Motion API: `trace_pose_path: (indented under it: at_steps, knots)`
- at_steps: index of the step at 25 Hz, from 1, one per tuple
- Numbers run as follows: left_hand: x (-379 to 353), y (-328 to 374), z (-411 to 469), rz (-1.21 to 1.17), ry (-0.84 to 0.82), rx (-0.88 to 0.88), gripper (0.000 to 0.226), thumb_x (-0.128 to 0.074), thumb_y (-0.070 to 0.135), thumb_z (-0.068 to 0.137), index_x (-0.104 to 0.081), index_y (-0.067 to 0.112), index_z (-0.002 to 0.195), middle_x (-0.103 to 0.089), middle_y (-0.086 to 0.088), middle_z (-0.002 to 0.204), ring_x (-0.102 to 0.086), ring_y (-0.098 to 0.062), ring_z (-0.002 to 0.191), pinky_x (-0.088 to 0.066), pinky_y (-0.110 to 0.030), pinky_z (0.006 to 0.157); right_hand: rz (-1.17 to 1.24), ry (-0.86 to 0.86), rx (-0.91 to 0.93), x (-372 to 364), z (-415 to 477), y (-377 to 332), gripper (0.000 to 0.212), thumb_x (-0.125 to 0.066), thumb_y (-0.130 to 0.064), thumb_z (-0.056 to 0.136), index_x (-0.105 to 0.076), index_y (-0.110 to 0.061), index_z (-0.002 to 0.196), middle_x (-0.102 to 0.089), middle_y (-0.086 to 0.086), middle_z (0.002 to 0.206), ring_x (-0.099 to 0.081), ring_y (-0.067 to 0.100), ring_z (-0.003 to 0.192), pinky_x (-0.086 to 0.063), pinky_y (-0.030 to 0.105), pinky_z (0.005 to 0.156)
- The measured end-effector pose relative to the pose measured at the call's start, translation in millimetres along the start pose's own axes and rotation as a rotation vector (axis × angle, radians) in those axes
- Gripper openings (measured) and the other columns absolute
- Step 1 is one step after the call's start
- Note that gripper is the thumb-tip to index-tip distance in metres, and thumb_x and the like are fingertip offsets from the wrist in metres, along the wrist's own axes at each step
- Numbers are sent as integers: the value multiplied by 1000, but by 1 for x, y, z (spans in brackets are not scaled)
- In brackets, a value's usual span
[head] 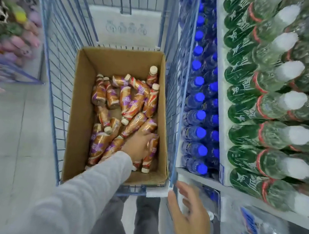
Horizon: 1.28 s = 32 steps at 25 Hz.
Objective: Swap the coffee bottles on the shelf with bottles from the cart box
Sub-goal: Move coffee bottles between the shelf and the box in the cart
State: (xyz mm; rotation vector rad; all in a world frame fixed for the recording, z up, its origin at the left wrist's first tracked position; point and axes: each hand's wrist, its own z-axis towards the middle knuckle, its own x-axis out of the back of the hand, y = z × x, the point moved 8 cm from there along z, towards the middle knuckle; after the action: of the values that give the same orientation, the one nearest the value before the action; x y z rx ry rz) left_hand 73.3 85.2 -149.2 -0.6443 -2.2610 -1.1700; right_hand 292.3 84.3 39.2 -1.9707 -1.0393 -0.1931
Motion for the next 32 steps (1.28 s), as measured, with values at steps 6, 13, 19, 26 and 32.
trace_pose_path:
  at_steps: [6, 13, 19, 26, 32]
  knots:
    - [-45, -9, 26, 671, -190, -560, 79, -79, 11, 73, -51, 23, 145, -25, -17, 163, -17, -34, 154, -4, -46, 123, 4, -30, -62, -11, 14, 36, 25, -66, -45, 83, -67, -43, 107, -63, -29, 115, -58, -4, 113, -45, 28, 100]
    - [-42, -34, 16, 633, -48, -495, 84, -80, 30, 77, -42, 16, 151, -42, -10, 157, -32, -31, 149, -20, -48, 123, -39, -102, -45, -36, 19, 32, 27, -65, -47, 86, -63, -47, 113, -57, -36, 119, -54, -10, 114, -41, 19, 96]
    - [43, -71, -72, -443, 234, 230, 71, -82, 39, 80, -53, 19, 142, -64, 1, 131, -60, -13, 119, -48, -31, 104, -139, -211, 45, -46, 29, -16, 26, -60, -47, 94, -56, -48, 120, -55, -38, 120, -48, -15, 117, -40, 21, 100]
    - [79, -87, -171, -1072, 521, 507, 45, -82, 35, 79, -71, 24, 121, -77, 8, 107, -71, -9, 100, -58, -28, 87, -569, -390, 318, -134, 135, -38, 41, -59, -29, 96, -52, -26, 136, -57, -5, 132, -53, 16, 122, -46, 36, 101]
    - [60, -98, -215, -1300, 595, 595, 43, -75, 48, 64, -77, 27, 102, -77, -2, 101, -72, -22, 97, -55, -37, 80, -1309, -887, 637, -240, 198, 8, 57, -64, -21, 90, -49, -23, 144, -47, 6, 148, -42, 30, 136, -33, 44, 112]
